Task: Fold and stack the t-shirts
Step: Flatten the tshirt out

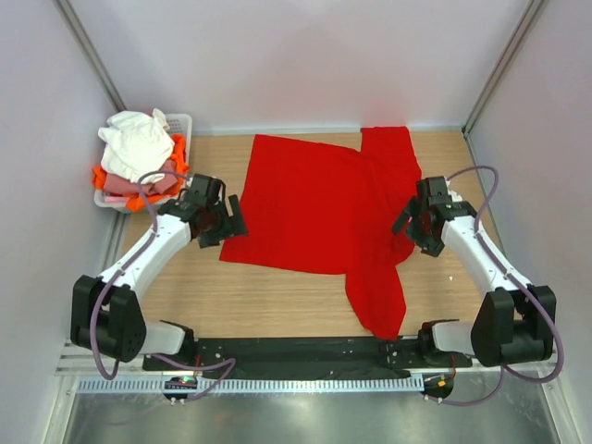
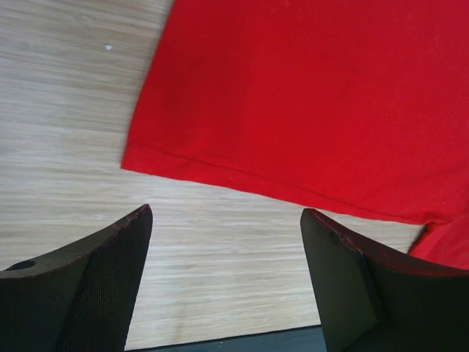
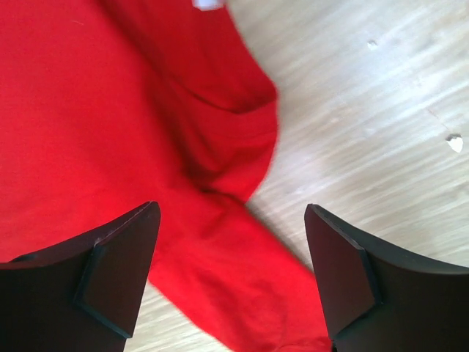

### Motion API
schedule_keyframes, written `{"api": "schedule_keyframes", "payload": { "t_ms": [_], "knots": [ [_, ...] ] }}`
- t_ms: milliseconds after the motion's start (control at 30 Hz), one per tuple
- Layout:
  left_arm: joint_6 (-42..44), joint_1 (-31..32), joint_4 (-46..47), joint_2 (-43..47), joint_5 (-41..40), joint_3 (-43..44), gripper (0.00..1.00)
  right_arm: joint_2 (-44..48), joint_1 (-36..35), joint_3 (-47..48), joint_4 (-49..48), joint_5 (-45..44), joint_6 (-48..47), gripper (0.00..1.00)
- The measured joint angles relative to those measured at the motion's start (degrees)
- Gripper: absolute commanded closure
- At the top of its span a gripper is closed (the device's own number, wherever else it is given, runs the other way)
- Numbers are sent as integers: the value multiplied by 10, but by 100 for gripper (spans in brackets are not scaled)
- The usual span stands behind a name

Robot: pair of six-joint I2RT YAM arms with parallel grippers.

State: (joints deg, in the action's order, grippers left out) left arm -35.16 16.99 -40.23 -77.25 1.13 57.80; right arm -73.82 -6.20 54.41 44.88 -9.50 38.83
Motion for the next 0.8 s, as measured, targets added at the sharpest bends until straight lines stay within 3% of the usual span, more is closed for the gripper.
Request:
{"api": "schedule_keyframes", "payload": {
  "t_ms": [100, 200, 300, 467, 567, 600, 633, 667, 700, 733, 767, 800],
  "knots": [
    [-21, 13, 23, -14, -7, -12, 17, 18, 25, -66, -33, 14, -12, 21],
    [-34, 17, 40, -37, -22, -21, 10, 12, 39, -120, -57, 30, -16, 21],
    [-43, 17, 59, -60, -37, -35, 4, -22, 44, -136, -87, 43, -20, 21],
    [-55, 17, 90, -101, -52, -56, 3, -70, 49, -127, -133, 57, -29, 22],
    [-63, 17, 105, -116, -60, -69, 9, -83, 52, -119, -150, 58, -36, 38],
    [-65, 17, 111, -121, -62, -72, 23, -87, 54, -118, -156, 58, -40, 52],
    [-65, 17, 115, -123, -64, -74, 32, -90, 58, -117, -162, 61, -43, 59],
    [-67, 17, 117, -127, -68, -74, 42, -94, 63, -117, -170, 64, -46, 74],
    [-68, 17, 120, -129, -70, -74, 53, -98, 67, -116, -176, 67, -50, 81],
    [-70, 17, 126, -132, -71, -74, 80, -102, 71, -116, -183, 70, -51, 88],
    [-72, 17, 131, -136, -71, -74, 95, -103, 74, -116, -187, 73, -50, 99],
    [-69, 17, 138, -141, -71, -74, 100, -106, 78, -116, -193, 75, -53, 99]
  ]
}}
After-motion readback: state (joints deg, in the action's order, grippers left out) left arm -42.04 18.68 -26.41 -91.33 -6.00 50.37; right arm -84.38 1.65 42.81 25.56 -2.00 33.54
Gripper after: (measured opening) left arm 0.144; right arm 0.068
